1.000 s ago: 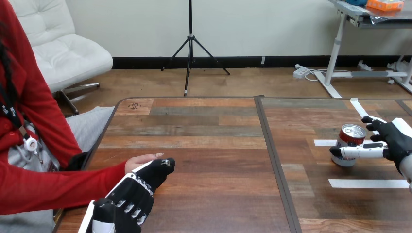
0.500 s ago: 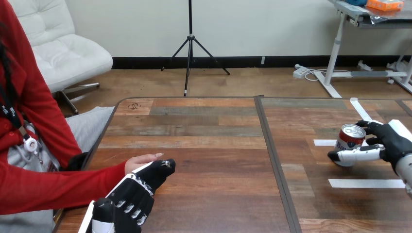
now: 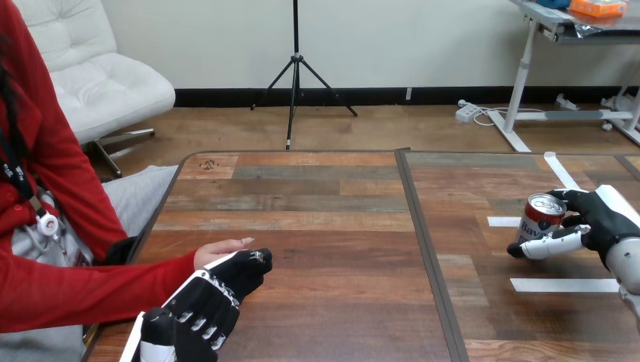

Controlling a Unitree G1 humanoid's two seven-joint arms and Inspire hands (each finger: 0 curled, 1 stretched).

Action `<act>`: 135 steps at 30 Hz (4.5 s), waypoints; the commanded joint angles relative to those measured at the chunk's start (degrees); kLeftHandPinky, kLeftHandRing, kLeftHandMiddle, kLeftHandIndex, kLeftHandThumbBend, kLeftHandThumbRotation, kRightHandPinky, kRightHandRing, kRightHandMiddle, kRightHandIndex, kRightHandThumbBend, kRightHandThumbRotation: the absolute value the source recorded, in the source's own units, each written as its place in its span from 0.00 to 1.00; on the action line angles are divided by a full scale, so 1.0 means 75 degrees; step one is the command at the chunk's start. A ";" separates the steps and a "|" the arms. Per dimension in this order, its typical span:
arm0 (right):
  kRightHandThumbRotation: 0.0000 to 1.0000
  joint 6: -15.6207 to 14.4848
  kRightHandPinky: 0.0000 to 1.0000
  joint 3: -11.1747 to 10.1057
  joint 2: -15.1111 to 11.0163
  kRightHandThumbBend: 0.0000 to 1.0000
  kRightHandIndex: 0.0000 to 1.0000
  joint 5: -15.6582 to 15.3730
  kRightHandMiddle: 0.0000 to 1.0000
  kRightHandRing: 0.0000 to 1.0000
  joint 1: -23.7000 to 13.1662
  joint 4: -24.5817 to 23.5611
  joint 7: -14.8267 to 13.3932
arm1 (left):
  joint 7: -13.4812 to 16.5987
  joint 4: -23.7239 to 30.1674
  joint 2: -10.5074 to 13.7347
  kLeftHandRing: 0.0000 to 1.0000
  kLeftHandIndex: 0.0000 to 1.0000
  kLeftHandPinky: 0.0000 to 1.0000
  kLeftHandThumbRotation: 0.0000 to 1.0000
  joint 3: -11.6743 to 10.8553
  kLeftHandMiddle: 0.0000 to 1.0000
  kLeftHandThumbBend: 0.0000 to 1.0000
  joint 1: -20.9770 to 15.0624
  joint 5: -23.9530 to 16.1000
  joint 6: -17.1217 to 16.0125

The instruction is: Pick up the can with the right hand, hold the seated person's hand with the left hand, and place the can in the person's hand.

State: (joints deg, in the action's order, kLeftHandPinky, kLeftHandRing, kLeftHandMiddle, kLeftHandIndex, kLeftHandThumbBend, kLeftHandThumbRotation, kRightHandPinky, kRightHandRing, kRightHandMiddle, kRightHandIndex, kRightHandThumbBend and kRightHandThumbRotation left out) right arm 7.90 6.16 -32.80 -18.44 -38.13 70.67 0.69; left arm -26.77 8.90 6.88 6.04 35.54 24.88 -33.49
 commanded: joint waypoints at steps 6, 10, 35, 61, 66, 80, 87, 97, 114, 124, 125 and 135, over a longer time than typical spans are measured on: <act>0.10 -0.0052 0.74 0.0136 0.0146 0.97 0.84 -0.0162 0.86 0.84 -0.0803 0.0064 -0.0297 | -0.0064 0.0216 -0.0129 0.84 0.71 0.90 1.00 -0.0074 0.80 0.78 -0.0503 0.0119 -0.0048; 0.11 -0.0042 0.75 0.0119 0.0165 0.97 0.84 -0.0146 0.86 0.84 -0.0813 0.0079 -0.0279 | -0.0088 0.0183 -0.0131 0.85 0.71 0.91 1.00 -0.0086 0.80 0.78 -0.0528 0.0130 -0.0092; 0.12 0.0036 0.71 0.0060 0.0267 0.94 0.82 -0.0094 0.83 0.80 -0.0817 0.0153 -0.0487 | -0.0158 0.0118 -0.0130 0.84 0.70 0.89 1.00 -0.0121 0.79 0.78 -0.0608 0.0161 -0.0131; 0.00 0.0219 0.51 0.0060 0.0325 0.73 0.68 -0.0097 0.64 0.59 -0.0785 0.0184 -0.1086 | -0.0190 0.0088 -0.0217 0.81 0.66 0.79 1.00 -0.0167 0.79 0.76 -0.0670 0.0210 -0.0189; 0.00 0.0208 0.49 0.0050 0.0325 0.70 0.64 -0.0087 0.62 0.57 -0.0784 0.0181 -0.1132 | -0.0211 0.0061 -0.0232 0.81 0.64 0.77 1.00 -0.0174 0.79 0.76 -0.0695 0.0242 -0.0236; 0.00 0.0298 0.47 -0.0022 0.0311 0.65 0.55 -0.0033 0.57 0.53 -0.0742 0.0227 -0.1292 | -0.0221 0.0160 -0.0184 0.82 0.63 0.74 0.98 -0.0181 0.79 0.75 -0.0681 0.0349 -0.0143; 0.00 0.0262 0.43 -0.0024 0.0316 0.66 0.52 -0.0032 0.53 0.49 -0.0739 0.0243 -0.1354 | -0.0231 0.0153 -0.0175 0.82 0.63 0.74 0.98 -0.0200 0.80 0.74 -0.0701 0.0349 -0.0161; 0.00 0.0354 0.38 -0.0013 0.0286 0.67 0.50 -0.0046 0.50 0.45 -0.0699 0.0226 -0.1373 | -0.0301 0.0119 -0.0198 0.82 0.62 0.73 0.98 -0.0200 0.80 0.73 -0.0743 0.0437 -0.0188; 0.00 0.0454 0.39 -0.0019 0.0253 0.71 0.48 -0.0051 0.49 0.45 -0.0646 0.0260 -0.1388 | -0.0286 0.0135 -0.0201 0.82 0.61 0.71 0.96 -0.0232 0.80 0.73 -0.0730 0.0455 -0.0166; 0.00 0.0508 0.39 -0.0026 0.0233 0.73 0.48 -0.0037 0.49 0.45 -0.0618 0.0244 -0.1352 | -0.0296 0.0072 -0.0189 0.83 0.60 0.71 0.95 -0.0289 0.80 0.76 -0.0765 0.0473 -0.0187; 0.00 0.0513 0.40 -0.0028 0.0232 0.73 0.48 -0.0035 0.49 0.45 -0.0616 0.0243 -0.1351 | -0.0291 0.0070 -0.0191 0.83 0.60 0.70 0.95 -0.0292 0.80 0.76 -0.0766 0.0470 -0.0190; 0.00 0.0643 0.40 -0.0029 0.0195 0.72 0.49 -0.0042 0.50 0.46 -0.0594 0.0198 -0.1383 | -0.0293 -0.0025 -0.0213 0.82 0.60 0.68 0.96 -0.0343 0.80 0.76 -0.0821 0.0394 -0.0309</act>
State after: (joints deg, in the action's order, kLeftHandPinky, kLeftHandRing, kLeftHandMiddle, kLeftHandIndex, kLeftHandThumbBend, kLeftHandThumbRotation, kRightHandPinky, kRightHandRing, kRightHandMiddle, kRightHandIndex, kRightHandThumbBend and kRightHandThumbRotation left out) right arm 10.59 6.51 -31.33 -19.08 -39.19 72.85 -8.33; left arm -28.73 8.88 6.87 5.23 35.51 27.51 -33.89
